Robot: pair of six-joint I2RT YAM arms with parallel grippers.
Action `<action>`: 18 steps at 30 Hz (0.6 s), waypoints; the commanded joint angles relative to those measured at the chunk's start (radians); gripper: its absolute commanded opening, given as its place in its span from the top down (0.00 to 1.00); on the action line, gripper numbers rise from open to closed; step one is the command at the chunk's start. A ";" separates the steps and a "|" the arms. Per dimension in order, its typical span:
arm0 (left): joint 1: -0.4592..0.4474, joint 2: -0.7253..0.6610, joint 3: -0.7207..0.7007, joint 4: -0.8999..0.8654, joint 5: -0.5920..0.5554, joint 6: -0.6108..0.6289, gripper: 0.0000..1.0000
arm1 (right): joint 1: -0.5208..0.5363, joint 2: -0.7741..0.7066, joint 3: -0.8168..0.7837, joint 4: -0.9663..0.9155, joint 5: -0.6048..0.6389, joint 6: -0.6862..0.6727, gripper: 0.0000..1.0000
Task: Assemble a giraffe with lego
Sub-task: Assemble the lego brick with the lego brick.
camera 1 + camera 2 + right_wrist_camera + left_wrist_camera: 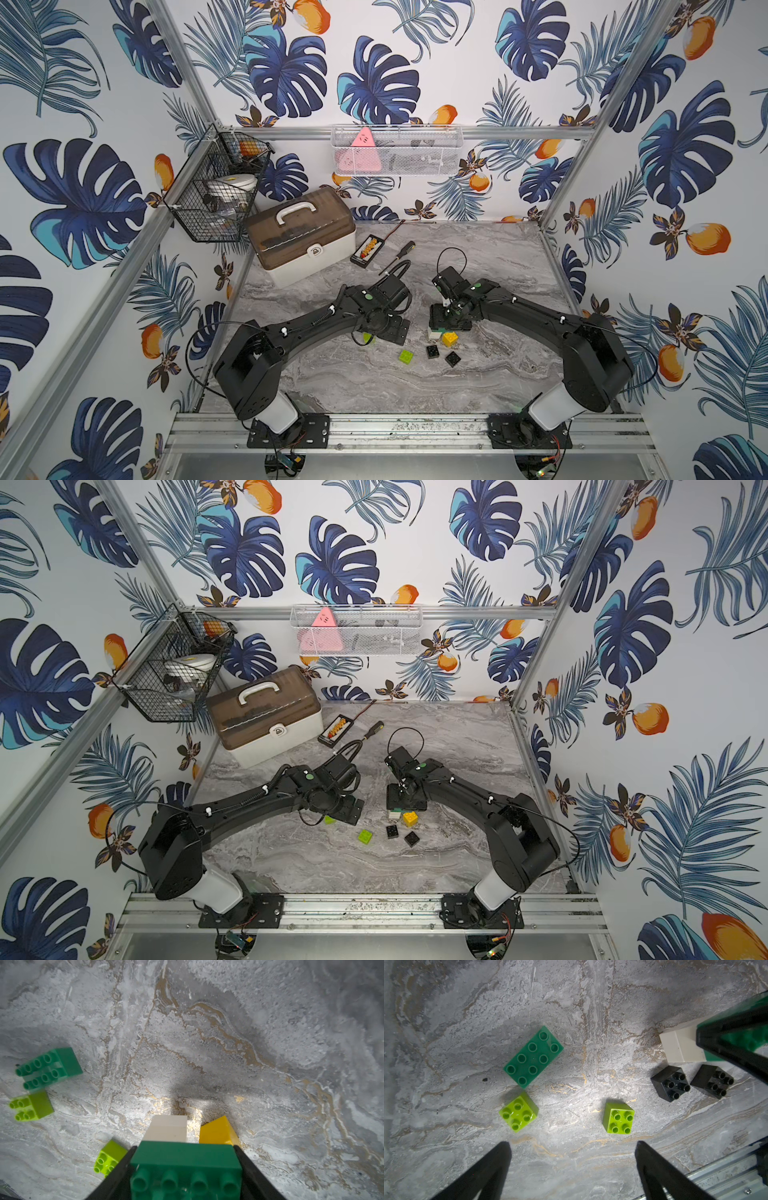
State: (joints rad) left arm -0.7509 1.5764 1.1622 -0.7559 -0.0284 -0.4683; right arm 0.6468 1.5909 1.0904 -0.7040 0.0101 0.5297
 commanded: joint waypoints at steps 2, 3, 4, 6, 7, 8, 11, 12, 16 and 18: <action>0.000 0.005 0.010 -0.001 -0.004 0.016 0.02 | 0.002 -0.013 0.011 -0.033 0.011 -0.037 0.58; 0.001 0.005 0.007 -0.001 -0.002 0.016 0.02 | 0.002 -0.015 0.012 -0.036 0.011 -0.046 0.58; 0.001 0.005 0.006 0.000 -0.001 0.014 0.02 | 0.001 -0.017 0.006 -0.036 0.007 -0.054 0.58; 0.000 0.005 0.002 0.003 -0.001 0.012 0.02 | 0.002 -0.013 -0.001 -0.033 -0.002 -0.071 0.58; -0.001 0.004 -0.002 0.004 -0.001 0.011 0.02 | 0.003 -0.009 -0.005 -0.028 -0.011 -0.083 0.59; 0.001 0.003 -0.002 0.003 -0.001 0.010 0.02 | 0.003 -0.007 -0.007 -0.026 -0.017 -0.092 0.59; 0.000 -0.002 -0.004 -0.001 -0.002 0.007 0.02 | 0.003 0.000 -0.005 -0.025 -0.033 -0.112 0.59; 0.001 -0.004 -0.005 -0.001 -0.005 0.007 0.02 | 0.003 0.001 -0.006 -0.025 -0.042 -0.117 0.59; 0.001 -0.013 -0.011 -0.007 -0.011 0.001 0.02 | 0.003 -0.003 -0.019 -0.038 -0.052 -0.132 0.60; 0.000 -0.015 -0.012 -0.008 -0.014 -0.001 0.02 | 0.003 -0.007 -0.030 -0.044 -0.046 -0.137 0.60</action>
State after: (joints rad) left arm -0.7509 1.5715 1.1515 -0.7567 -0.0284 -0.4686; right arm 0.6479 1.5890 1.0687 -0.7219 -0.0319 0.4171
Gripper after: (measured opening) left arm 0.981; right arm 0.674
